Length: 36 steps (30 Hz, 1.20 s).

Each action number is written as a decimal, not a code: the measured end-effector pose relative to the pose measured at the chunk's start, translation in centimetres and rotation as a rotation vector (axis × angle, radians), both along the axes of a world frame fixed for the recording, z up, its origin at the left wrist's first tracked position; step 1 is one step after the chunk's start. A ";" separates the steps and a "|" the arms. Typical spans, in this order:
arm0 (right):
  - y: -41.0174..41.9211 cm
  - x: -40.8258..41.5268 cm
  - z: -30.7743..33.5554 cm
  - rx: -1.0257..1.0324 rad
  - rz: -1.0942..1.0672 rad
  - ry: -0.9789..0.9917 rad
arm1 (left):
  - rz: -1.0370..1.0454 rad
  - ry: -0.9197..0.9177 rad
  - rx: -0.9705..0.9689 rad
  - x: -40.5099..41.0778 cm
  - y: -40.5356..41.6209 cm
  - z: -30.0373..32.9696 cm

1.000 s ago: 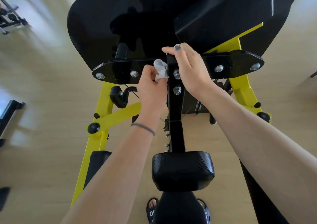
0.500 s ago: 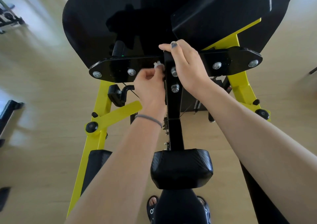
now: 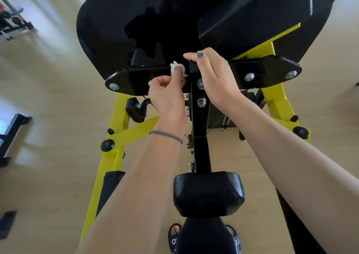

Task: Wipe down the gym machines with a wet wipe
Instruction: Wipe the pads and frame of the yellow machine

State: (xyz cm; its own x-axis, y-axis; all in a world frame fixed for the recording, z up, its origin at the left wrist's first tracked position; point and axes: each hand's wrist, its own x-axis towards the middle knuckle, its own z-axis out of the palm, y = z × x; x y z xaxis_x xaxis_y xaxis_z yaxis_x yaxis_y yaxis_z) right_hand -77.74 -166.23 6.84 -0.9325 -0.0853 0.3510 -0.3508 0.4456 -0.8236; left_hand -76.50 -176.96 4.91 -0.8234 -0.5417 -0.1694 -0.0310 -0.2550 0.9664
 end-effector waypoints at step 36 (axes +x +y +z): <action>-4.3 0.8 3.7 0.762 -0.212 0.495 | -0.008 -0.089 0.216 0.6 -5.2 -2.7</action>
State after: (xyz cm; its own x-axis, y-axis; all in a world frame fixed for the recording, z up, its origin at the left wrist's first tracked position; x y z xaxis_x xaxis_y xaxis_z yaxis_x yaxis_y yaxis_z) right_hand -76.92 -170.48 10.55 -0.7141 -0.3011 0.6320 -0.4333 0.8992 -0.0612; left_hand -75.94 -182.13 2.16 -0.8039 -0.4787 -0.3530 -0.1164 -0.4554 0.8826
